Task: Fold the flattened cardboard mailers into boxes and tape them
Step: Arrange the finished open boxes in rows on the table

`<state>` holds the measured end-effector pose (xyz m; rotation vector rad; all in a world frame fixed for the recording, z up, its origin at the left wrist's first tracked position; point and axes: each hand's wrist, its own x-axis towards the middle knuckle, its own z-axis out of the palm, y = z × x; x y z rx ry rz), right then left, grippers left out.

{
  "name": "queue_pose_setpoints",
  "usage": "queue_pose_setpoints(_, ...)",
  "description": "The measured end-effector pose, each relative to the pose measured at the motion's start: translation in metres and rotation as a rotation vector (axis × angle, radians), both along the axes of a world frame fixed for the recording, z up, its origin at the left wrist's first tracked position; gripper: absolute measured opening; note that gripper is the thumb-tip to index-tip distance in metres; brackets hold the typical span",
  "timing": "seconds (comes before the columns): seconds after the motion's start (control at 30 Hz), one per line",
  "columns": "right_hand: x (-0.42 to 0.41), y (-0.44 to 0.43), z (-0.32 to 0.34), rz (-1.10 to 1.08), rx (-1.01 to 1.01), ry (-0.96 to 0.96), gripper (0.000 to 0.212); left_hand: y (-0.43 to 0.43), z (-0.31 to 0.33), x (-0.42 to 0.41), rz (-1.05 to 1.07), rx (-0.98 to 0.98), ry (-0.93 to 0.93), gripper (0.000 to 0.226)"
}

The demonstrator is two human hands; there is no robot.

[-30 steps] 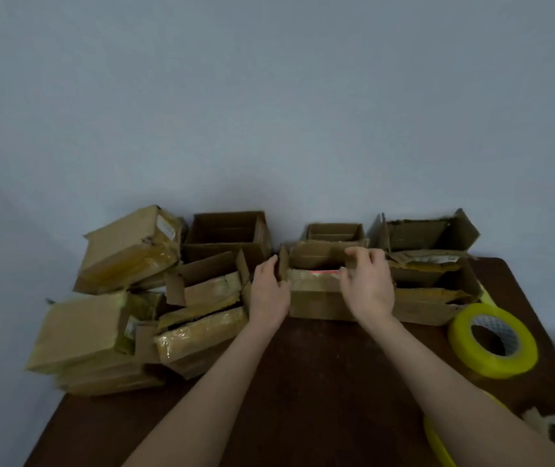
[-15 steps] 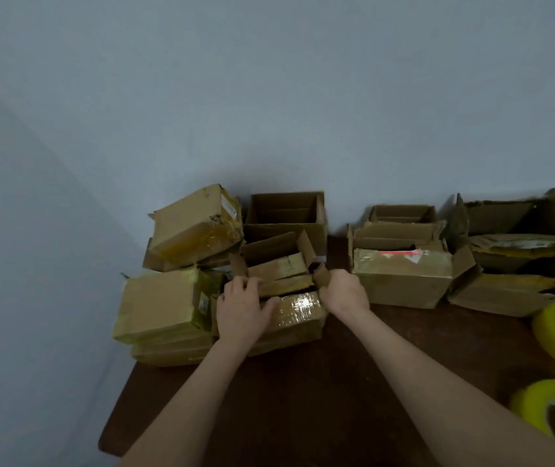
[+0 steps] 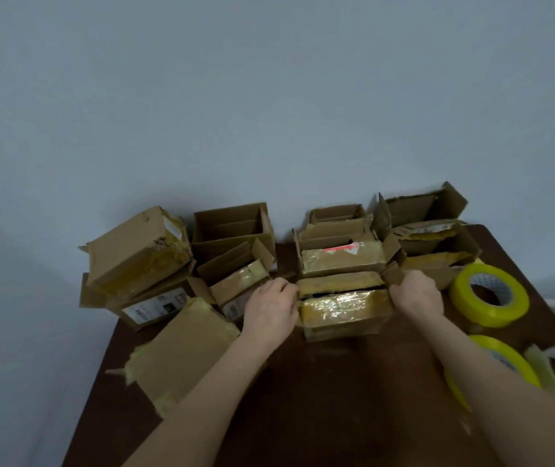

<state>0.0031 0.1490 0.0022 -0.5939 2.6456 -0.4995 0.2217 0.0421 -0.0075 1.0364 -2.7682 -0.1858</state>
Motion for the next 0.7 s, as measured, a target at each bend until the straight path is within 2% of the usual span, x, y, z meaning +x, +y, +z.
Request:
queue_pose_setpoints(0.1,-0.006,-0.004,0.006,0.016,0.065,0.044,0.012,-0.002,0.007,0.006,0.004,-0.046,0.027,0.044)
queue_pose_setpoints(0.17,-0.003,-0.015,0.013,0.065,0.011,0.19,0.028,-0.012,0.016,0.016,0.076,-0.076,0.069,0.044)
queue_pose_setpoints(0.23,0.01,-0.035,0.023,0.199,-0.168,0.291,0.037,-0.027,0.026,0.03,0.195,-0.092,0.128,0.041)
queue_pose_setpoints(0.33,0.051,-0.086,0.037,0.512,-0.296,0.18,0.029,-0.054,0.036,0.048,0.424,0.014,0.097,0.046)
queue_pose_setpoints(0.4,0.085,-0.123,0.036,0.652,-0.246,0.082,0.033,-0.073,0.039,0.054,0.484,0.085,-0.021,0.05)
queue_pose_setpoints(0.5,0.119,-0.167,0.017,0.692,-0.147,0.035,0.042,-0.093,0.035,0.052,0.414,0.136,-0.142,0.053)
queue_pose_setpoints(0.6,0.129,-0.186,-0.003,0.728,-0.039,0.095,0.038,-0.103,0.024,0.051,0.394,0.009,-0.087,0.052)
queue_pose_setpoints(0.7,0.114,-0.182,-0.004,0.76,0.111,0.152,0.032,-0.108,0.017,0.052,0.372,0.002,-0.043,0.047)
